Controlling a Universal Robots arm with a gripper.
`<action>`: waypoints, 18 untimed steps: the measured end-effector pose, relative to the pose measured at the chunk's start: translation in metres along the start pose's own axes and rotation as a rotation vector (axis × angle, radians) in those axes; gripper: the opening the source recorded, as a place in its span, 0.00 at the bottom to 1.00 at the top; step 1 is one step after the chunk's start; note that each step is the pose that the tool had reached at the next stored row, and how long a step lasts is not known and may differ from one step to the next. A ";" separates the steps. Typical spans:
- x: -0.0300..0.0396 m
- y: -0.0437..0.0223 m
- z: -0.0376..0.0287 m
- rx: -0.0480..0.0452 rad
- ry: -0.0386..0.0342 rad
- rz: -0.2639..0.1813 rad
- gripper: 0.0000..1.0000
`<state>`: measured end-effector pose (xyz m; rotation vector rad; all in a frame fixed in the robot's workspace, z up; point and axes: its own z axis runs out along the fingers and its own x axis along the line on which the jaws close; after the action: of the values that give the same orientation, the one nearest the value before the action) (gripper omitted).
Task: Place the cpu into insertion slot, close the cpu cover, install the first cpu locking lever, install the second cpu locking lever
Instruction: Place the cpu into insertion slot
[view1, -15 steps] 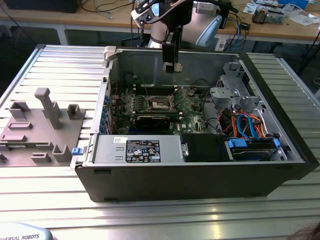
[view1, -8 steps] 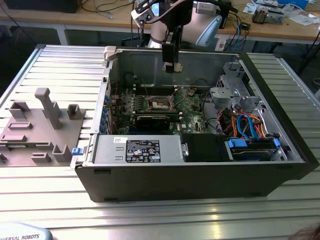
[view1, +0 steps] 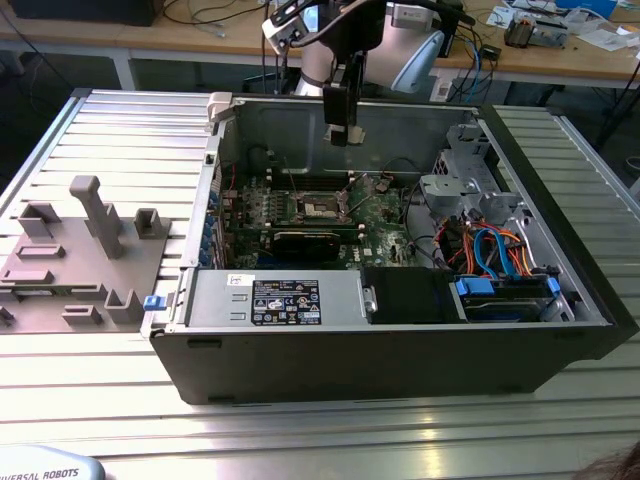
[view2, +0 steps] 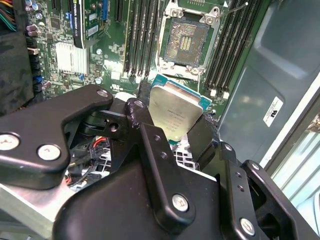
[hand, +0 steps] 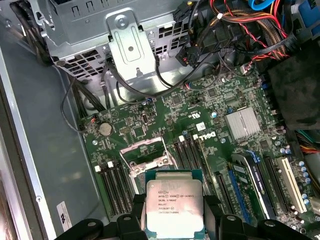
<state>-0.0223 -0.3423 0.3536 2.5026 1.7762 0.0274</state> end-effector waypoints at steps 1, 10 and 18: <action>0.0000 0.0000 0.0000 -0.0001 -0.0001 0.001 0.54; 0.0000 0.0000 0.0000 0.0003 -0.0008 0.012 0.54; 0.0000 0.0000 0.0000 0.0005 -0.0014 0.020 0.54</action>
<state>-0.0223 -0.3423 0.3536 2.5204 1.7507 0.0263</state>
